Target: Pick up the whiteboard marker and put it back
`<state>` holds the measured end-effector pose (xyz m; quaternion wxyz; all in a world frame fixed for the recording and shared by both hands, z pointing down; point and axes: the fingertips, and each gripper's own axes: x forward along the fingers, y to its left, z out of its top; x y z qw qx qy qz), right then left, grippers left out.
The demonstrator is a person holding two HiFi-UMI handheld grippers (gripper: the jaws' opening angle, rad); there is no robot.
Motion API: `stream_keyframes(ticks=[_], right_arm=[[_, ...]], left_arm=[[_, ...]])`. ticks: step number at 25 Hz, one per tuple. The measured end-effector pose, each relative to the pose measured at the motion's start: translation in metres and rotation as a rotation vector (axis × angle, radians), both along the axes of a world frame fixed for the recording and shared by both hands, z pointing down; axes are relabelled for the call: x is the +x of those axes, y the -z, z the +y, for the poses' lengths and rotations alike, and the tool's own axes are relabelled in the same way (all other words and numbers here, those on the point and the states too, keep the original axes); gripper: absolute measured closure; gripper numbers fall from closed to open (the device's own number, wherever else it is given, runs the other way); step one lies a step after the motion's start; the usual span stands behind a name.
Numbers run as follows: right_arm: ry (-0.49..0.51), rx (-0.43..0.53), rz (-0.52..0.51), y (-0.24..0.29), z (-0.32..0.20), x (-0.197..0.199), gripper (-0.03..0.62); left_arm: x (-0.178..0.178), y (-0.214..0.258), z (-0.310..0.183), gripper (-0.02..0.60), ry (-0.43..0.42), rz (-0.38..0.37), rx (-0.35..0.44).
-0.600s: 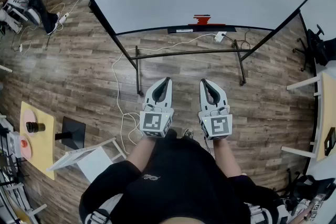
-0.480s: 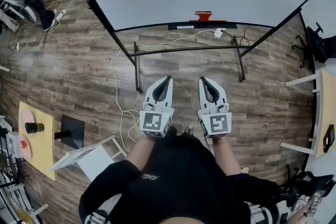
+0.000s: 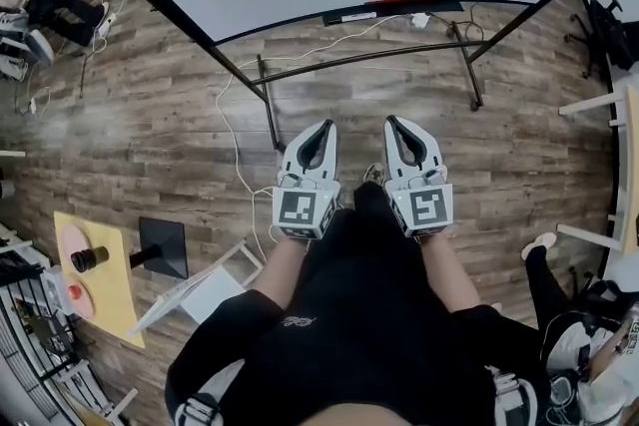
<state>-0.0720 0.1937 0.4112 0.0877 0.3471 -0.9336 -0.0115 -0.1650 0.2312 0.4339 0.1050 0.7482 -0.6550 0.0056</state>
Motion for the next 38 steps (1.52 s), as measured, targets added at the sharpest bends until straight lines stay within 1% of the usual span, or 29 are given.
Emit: stream_keyframes(ticks=[2, 5, 11, 15, 19, 23, 26, 29, 33, 36, 38], right_arm=[[0.001, -0.008, -0.003, -0.005, -0.013, 0.0, 0.591], [-0.005, -0.028, -0.021, -0.012, -0.039, 0.001, 0.591], [-0.005, -0.052, -0.08, -0.015, -0.112, -0.008, 0.591], [-0.005, -0.07, -0.093, -0.013, -0.161, 0.0, 0.591], [-0.021, -0.101, -0.105, -0.016, -0.208, 0.016, 0.591], [-0.032, -0.134, -0.119, -0.036, -0.239, 0.031, 0.591], [-0.032, -0.159, -0.137, -0.047, -0.245, 0.037, 0.591], [-0.035, -0.178, -0.137, -0.058, -0.253, 0.036, 0.591], [-0.045, -0.183, -0.118, -0.066, -0.272, 0.029, 0.591], [-0.061, -0.207, -0.082, -0.08, -0.277, 0.028, 0.591], [-0.078, -0.22, -0.056, -0.086, -0.285, 0.028, 0.59]], left_arm=[[0.0, -0.004, -0.012, 0.574, -0.003, 0.006, -0.003], [0.001, -0.003, -0.033, 0.574, -0.019, -0.015, -0.014], [-0.008, 0.004, -0.091, 0.574, -0.064, -0.101, -0.063], [0.0, 0.0, -0.142, 0.574, -0.076, -0.151, -0.108], [0.016, -0.01, -0.188, 0.574, -0.111, -0.154, -0.153], [0.025, -0.025, -0.221, 0.574, -0.116, -0.177, -0.205], [0.029, -0.035, -0.233, 0.574, -0.136, -0.229, -0.261], [0.026, -0.049, -0.243, 0.574, -0.16, -0.29, -0.324], [0.017, -0.064, -0.268, 0.574, -0.198, -0.39, -0.358], [0.014, -0.083, -0.283, 0.574, -0.257, -0.435, -0.39], [0.012, -0.098, -0.295, 0.574, -0.304, -0.47, -0.425]])
